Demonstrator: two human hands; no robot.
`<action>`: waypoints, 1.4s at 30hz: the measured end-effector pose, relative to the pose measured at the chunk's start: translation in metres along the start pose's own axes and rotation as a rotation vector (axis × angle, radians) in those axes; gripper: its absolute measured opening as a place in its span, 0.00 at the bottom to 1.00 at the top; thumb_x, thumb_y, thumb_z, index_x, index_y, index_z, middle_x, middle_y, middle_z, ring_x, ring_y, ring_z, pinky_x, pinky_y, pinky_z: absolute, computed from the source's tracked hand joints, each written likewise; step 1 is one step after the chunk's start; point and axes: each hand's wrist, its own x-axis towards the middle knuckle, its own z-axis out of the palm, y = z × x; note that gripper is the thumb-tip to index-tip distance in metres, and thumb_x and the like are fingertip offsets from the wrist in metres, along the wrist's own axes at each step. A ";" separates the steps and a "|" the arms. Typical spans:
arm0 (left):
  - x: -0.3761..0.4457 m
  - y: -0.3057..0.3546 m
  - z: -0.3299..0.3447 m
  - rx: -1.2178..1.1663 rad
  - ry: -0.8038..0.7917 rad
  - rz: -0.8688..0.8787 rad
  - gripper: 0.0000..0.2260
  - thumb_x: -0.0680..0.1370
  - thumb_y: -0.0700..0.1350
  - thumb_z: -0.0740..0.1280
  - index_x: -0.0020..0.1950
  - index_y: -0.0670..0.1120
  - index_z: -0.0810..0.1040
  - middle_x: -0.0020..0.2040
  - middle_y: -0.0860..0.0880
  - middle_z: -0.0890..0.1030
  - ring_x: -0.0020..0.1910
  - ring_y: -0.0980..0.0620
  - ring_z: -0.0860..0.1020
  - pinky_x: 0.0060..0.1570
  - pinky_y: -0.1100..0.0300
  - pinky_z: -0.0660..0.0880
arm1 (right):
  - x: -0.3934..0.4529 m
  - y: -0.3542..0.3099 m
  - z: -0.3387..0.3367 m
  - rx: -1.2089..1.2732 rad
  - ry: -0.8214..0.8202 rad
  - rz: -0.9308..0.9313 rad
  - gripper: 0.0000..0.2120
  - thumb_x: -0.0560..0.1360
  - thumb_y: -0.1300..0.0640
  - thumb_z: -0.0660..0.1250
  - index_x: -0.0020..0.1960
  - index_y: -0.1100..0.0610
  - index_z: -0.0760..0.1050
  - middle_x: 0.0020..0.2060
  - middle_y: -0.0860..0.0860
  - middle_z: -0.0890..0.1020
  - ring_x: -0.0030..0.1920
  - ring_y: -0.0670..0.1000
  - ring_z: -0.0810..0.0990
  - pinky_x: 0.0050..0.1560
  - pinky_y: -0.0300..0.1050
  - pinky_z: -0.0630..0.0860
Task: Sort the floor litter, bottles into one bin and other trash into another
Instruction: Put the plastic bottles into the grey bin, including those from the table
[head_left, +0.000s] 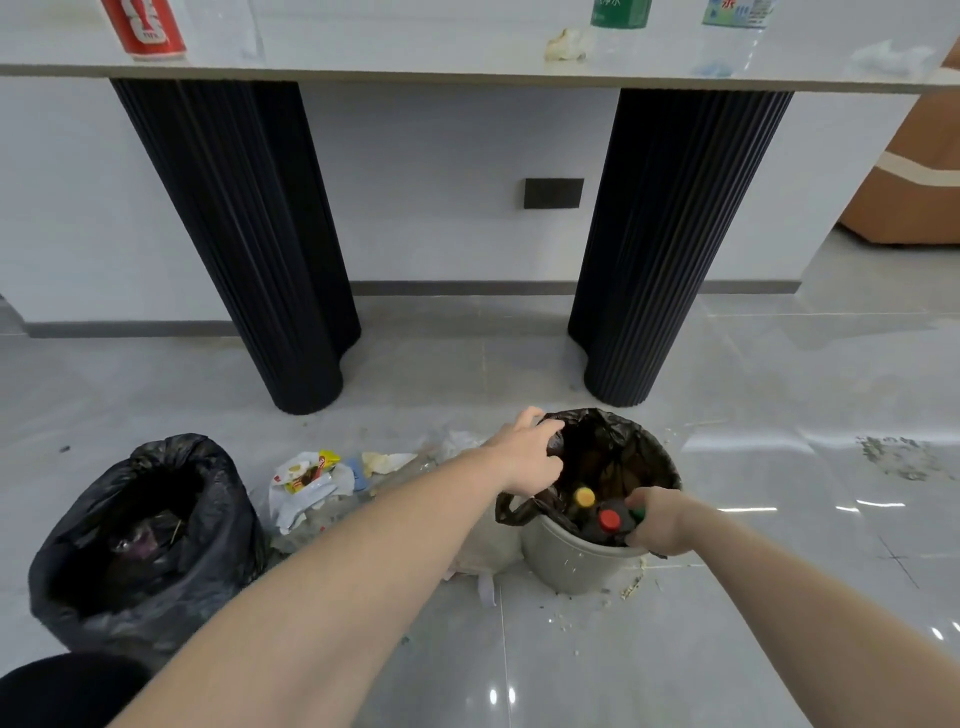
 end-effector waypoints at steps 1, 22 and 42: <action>-0.006 -0.005 -0.007 0.042 0.016 0.010 0.30 0.79 0.51 0.58 0.81 0.57 0.56 0.81 0.56 0.49 0.74 0.43 0.64 0.69 0.47 0.68 | -0.003 -0.003 0.000 -0.011 -0.006 -0.001 0.26 0.75 0.53 0.70 0.72 0.53 0.70 0.55 0.51 0.76 0.51 0.52 0.77 0.48 0.43 0.77; -0.178 -0.098 -0.233 0.530 0.416 -0.150 0.28 0.82 0.52 0.58 0.82 0.49 0.57 0.83 0.44 0.48 0.82 0.41 0.48 0.79 0.45 0.51 | -0.115 -0.181 -0.156 -0.374 0.595 -0.187 0.29 0.80 0.44 0.60 0.79 0.53 0.60 0.80 0.54 0.55 0.78 0.61 0.56 0.71 0.61 0.66; -0.199 -0.156 -0.433 0.307 0.949 -0.229 0.29 0.78 0.53 0.66 0.77 0.46 0.64 0.74 0.44 0.66 0.68 0.40 0.71 0.65 0.43 0.73 | -0.135 -0.405 -0.302 0.049 0.905 -0.572 0.33 0.80 0.48 0.62 0.80 0.55 0.54 0.76 0.56 0.64 0.73 0.61 0.67 0.68 0.55 0.69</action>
